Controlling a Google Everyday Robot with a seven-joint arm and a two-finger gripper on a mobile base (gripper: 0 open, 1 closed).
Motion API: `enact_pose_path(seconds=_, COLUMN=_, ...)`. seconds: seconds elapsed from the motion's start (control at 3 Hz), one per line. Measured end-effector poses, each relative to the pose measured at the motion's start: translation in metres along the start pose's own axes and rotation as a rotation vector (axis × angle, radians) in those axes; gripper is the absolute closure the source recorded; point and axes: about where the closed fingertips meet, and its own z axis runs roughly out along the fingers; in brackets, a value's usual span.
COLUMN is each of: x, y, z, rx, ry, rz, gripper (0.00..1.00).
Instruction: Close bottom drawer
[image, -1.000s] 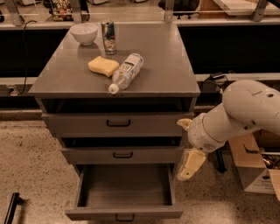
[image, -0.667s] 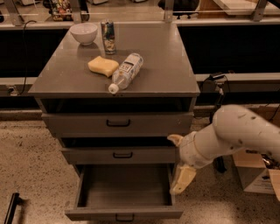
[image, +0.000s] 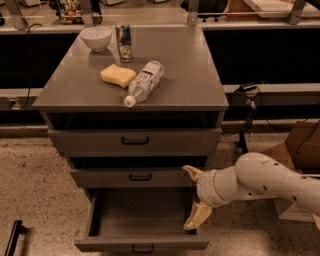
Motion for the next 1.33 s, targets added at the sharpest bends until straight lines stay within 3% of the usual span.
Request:
enact_pose_path(seconds=0.33, x=0.001, y=-0.002, z=0.012, rx=-0.025, ry=0.006, rz=-0.009, gripper=0.00)
enact_pose_path(seconds=0.67, x=0.011, y=0.009, z=0.070, rx=-0.076, ry=-0.028, rz=-0.065, gripper=0.00)
enact_pose_path(seconds=1.0, x=0.029, y=0.033, z=0.138, rx=-0.072, ry=-0.105, rz=-0.117, gripper=0.00)
enact_pose_path(seconds=1.33, x=0.051, y=0.050, z=0.185, rx=-0.036, ry=-0.170, rz=-0.134, gripper=0.00)
